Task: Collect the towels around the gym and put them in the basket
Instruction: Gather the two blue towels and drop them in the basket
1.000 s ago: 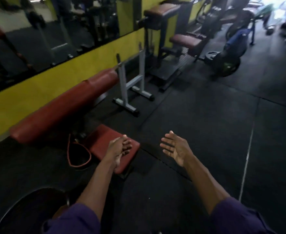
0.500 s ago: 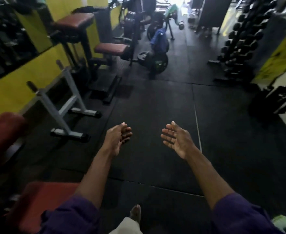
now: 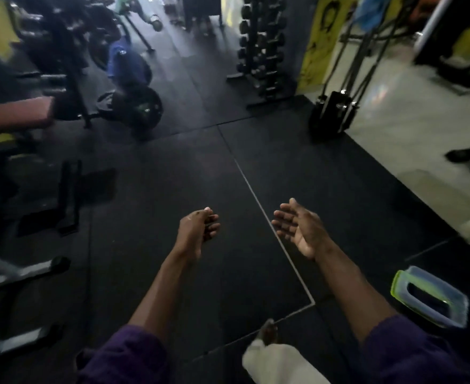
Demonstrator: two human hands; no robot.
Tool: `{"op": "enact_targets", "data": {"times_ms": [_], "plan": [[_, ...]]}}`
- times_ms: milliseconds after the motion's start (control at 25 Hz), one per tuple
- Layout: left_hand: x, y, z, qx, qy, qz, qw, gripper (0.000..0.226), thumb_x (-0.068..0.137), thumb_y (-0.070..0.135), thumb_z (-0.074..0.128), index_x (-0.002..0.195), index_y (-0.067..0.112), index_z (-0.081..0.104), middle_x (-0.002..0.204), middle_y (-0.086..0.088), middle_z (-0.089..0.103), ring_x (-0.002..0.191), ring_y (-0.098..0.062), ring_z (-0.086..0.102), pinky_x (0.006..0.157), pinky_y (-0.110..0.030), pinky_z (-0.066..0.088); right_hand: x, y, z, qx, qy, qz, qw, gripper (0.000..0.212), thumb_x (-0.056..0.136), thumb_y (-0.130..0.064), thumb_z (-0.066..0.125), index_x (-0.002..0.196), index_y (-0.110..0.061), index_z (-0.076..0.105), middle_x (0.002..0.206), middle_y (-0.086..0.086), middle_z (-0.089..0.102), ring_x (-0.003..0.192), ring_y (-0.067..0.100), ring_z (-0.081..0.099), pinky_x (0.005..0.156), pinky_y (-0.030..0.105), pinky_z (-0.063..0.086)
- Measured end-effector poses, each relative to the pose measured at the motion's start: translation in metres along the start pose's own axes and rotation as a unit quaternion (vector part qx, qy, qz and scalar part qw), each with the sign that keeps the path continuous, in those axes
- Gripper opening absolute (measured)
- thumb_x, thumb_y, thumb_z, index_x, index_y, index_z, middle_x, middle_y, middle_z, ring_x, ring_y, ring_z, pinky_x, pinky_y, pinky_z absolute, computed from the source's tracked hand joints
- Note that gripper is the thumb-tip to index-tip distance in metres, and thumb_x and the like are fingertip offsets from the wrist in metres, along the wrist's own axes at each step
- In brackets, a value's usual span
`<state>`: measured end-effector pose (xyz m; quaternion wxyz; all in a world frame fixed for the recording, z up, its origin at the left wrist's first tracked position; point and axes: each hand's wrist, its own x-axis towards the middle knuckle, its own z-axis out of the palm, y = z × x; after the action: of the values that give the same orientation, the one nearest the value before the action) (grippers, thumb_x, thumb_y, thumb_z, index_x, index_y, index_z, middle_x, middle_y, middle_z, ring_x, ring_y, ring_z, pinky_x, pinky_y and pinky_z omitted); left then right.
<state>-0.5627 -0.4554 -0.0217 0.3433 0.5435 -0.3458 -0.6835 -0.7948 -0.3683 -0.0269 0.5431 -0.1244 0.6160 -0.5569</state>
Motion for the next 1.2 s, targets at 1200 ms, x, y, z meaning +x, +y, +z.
{"op": "enact_targets", "data": {"times_ms": [1200], "plan": [[0.611, 0.326, 0.555, 0.069, -0.216, 0.035, 0.973, 0.007, 0.093, 0.018, 0.059, 0.096, 0.016, 0.066, 0.080, -0.003, 0.067, 0.067, -0.018, 0.063, 0.063, -0.031, 0.050, 0.588, -0.530, -0.123, 0.022, 0.158, -0.150, 0.976, 0.032, 0.103, -0.045, 0.049, 0.107, -0.017, 0.064, 0.104, 0.003, 0.071, 0.086, 0.020, 0.071, 0.075, 0.034, 0.052]]}}
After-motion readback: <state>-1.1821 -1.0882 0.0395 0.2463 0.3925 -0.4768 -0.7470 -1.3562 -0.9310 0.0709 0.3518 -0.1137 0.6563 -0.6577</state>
